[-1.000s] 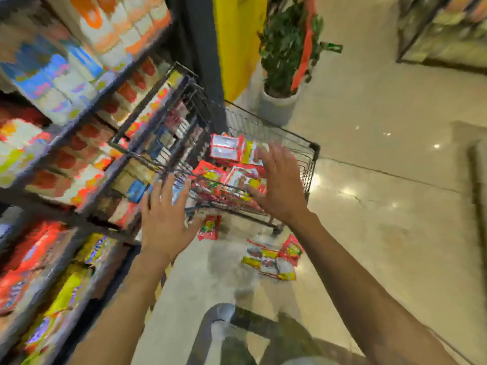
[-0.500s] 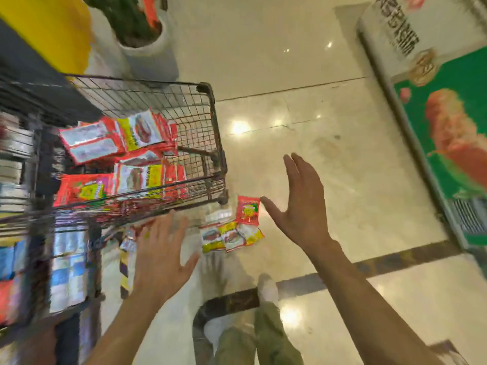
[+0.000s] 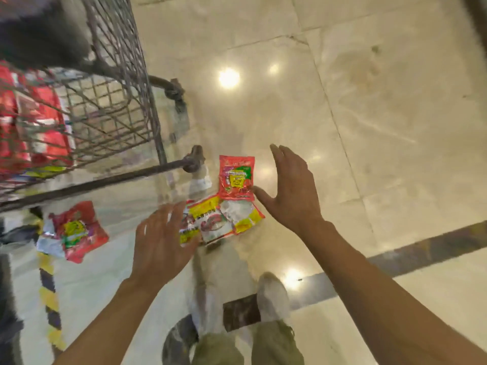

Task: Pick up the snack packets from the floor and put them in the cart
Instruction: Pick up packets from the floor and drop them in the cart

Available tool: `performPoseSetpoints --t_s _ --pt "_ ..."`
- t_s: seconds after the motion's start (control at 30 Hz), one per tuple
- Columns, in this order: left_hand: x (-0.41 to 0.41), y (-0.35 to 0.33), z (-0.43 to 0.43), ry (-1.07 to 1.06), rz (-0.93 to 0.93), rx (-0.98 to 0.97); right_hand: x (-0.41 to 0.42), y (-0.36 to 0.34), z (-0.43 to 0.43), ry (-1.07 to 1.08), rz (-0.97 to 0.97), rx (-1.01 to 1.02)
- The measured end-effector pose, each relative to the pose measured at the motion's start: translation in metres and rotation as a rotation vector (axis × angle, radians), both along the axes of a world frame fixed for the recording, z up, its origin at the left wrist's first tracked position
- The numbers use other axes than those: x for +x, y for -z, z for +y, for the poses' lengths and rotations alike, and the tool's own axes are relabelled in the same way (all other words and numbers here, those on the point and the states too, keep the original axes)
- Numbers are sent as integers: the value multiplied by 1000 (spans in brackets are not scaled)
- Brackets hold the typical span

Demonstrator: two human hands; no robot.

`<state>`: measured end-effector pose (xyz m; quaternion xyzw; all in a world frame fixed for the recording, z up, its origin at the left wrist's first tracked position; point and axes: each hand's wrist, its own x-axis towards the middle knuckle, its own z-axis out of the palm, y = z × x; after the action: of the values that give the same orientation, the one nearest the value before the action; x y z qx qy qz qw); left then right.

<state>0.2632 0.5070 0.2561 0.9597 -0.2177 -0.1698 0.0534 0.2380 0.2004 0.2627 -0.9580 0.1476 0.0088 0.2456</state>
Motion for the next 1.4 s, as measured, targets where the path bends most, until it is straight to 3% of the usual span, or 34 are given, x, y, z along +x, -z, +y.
performPoseSetpoints --t_s 0.17,0.37,0.53,0.73,0.9,1.07,1.2,1.4 --pt "15 141 -23 -371 385 -13 32 152 3 108 176 128" --pt "15 303 -12 -662 483 -43 68 279 8 236 419 327" --pt "14 330 -31 -967 346 -153 91 331 23 470 504 432" --pt "20 343 -39 -1109 511 -279 102 339 40 665 494 706" --pt "29 319 -41 -1091 649 -549 87 312 30 751 467 1074" --pt "32 257 -17 -1060 565 -704 55 233 2 675 422 1133" --pt "25 145 -27 -1010 579 -862 25 138 -25 655 399 1211" --pt "6 -67 -65 -963 788 -978 -23 -75 -69 601 435 1253"
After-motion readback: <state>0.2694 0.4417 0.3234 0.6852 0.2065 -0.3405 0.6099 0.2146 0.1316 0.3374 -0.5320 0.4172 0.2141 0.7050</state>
